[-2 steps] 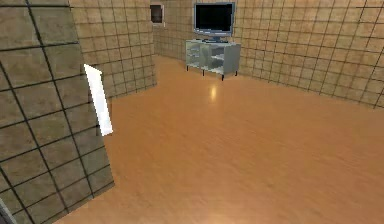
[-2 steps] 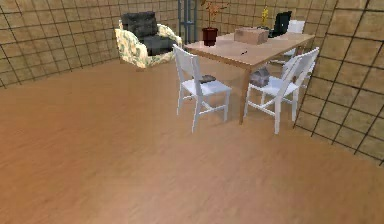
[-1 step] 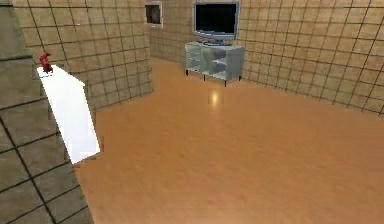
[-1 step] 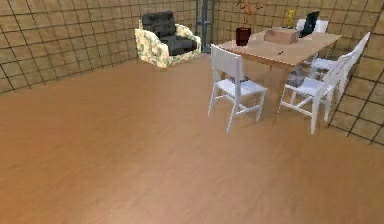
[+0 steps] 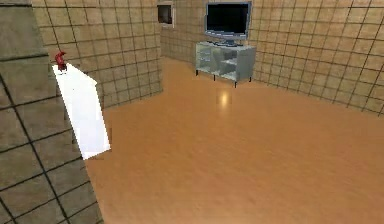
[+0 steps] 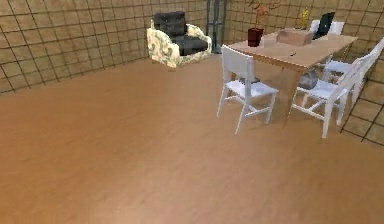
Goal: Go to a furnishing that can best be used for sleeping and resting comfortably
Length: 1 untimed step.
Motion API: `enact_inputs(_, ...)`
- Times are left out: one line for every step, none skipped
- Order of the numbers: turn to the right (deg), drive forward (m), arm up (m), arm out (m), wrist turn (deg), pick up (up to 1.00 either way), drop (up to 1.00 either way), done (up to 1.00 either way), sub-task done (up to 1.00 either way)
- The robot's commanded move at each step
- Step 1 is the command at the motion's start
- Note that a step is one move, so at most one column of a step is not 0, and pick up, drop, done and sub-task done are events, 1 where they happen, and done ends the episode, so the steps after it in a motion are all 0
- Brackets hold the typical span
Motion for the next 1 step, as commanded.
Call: enact_inputs(45.0, 0.00, 0.00, 0.00, 0.0, 0.00, 0.00, 0.00, 0.00)
